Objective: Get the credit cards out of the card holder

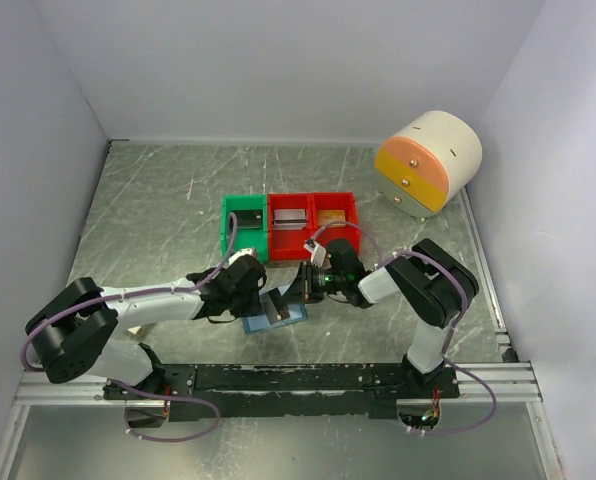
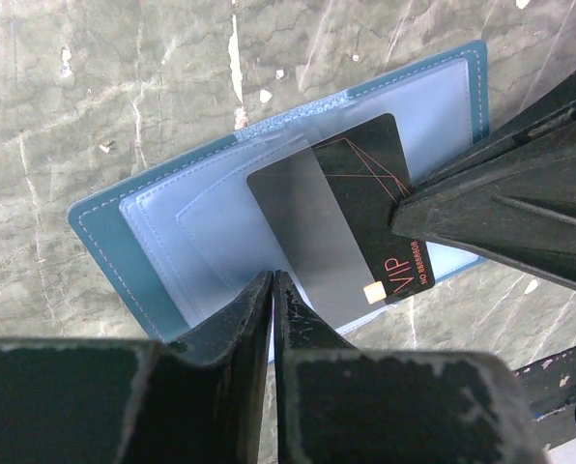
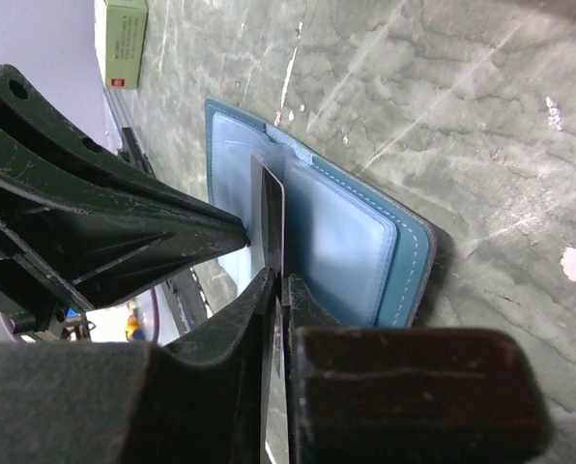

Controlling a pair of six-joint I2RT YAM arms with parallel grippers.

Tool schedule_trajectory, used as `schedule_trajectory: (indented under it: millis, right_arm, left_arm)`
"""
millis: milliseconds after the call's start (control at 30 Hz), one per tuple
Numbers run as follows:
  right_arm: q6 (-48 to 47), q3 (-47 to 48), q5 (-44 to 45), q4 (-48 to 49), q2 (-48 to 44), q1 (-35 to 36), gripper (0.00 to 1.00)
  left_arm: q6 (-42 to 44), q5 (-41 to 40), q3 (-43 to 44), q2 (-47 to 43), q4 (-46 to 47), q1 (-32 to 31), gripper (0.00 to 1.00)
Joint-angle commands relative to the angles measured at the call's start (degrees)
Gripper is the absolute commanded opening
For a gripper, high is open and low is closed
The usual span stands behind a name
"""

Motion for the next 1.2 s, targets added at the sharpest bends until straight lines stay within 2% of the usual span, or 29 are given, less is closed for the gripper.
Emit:
schedule_trajectory:
  millis: [0,167,300,533,600,733,867,933,1100,1167]
  right_arm:
    - [0.0,-0.4,-0.8,1.6,1.1,-0.3,0.11]
    - [0.6,0.4,-0.6,2.2,1.9,0.7,0.22]
    - [1.0,1.2,-1.8,3.7,3.5,1.5,0.23]
    - [3.0,0.9,-3.7,7.9,4.9,1.6,0.18]
    - [2.4,0.7,-2.9,6.9,4.5,1.6,0.11]
    - [-0.2,1.0,-0.6,2.1,2.4,1.5,0.02]
    - [-1.0,0.7,0.0,0.6,1.7,1.2,0.0]
    - [-0.8,0.9,-0.3,1.0,2.0,1.2,0.03]
    - [0.5,1.1,-1.9,3.2,3.3,1.5,0.19]
    - [0.5,1.1,-1.8,3.1,3.5,1.6,0.21]
  left_arm:
    - [0.8,-1.2,-0.9,0.9,-2.2,-0.5,0.17]
    - [0.7,-1.1,-0.8,1.3,-2.1,-0.7,0.17]
    - [0.5,-1.0,-1.2,1.1,-1.8,-0.7,0.17]
    - [0.6,-1.1,-0.9,1.4,-2.0,-0.8,0.17]
    - [0.5,-1.1,-0.9,1.5,-2.0,-0.8,0.17]
    - [0.5,-1.3,-1.0,1.4,-2.2,-0.8,0.17]
    - [0.4,-1.4,-1.2,0.9,-2.4,-0.9,0.17]
    - [0.3,-1.4,-1.2,0.6,-2.3,-1.0,0.17]
    - [0.2,-1.5,-1.2,0.5,-2.4,-1.0,0.17]
    - [0.2,-1.4,-1.3,0.5,-2.2,-1.1,0.17]
